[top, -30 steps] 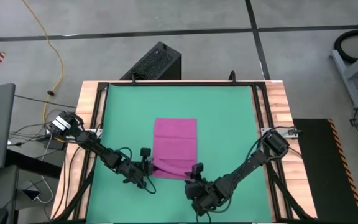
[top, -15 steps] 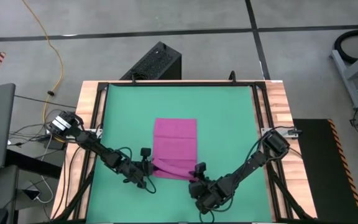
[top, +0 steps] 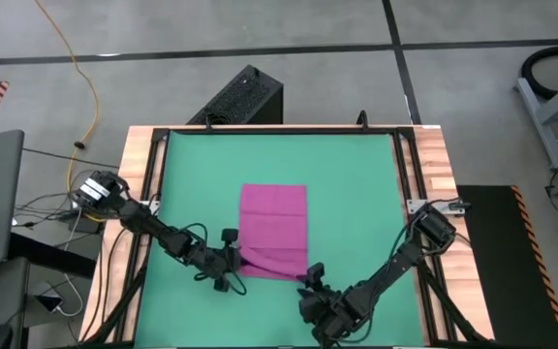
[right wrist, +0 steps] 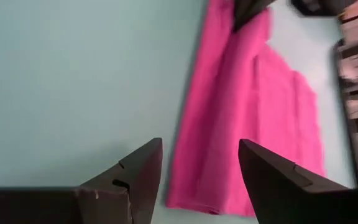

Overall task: Roll towel
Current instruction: Roll the pink towel

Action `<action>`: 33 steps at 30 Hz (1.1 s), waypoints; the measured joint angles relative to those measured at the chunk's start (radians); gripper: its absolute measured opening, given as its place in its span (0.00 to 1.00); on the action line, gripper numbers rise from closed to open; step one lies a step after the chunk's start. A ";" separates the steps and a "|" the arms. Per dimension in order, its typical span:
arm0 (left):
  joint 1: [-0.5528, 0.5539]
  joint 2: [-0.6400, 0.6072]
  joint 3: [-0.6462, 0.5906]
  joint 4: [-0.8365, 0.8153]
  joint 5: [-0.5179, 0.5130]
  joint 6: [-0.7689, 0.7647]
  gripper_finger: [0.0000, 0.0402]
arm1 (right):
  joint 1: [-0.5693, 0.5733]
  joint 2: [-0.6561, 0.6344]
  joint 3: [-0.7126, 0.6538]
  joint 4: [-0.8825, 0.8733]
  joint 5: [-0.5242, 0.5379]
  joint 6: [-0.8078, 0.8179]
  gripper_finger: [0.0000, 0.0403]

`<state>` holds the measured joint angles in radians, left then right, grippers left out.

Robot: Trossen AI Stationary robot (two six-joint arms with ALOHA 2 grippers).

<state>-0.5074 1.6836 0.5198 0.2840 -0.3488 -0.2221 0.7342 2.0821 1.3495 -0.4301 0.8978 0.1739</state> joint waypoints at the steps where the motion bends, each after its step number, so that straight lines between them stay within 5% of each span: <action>1: 0.006 0.000 0.000 0.001 0.011 0.000 0.00 | -0.004 0.000 -0.005 0.000 -0.009 -0.001 0.58; 33: 0.031 0.001 0.000 -0.001 0.058 0.083 0.00 | -0.171 -0.071 -0.072 -0.027 -0.043 -0.090 0.58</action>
<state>-0.4759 1.6848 0.5194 0.2832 -0.2912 -0.1394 0.5634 2.0107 1.2778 -0.4572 0.8547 0.0838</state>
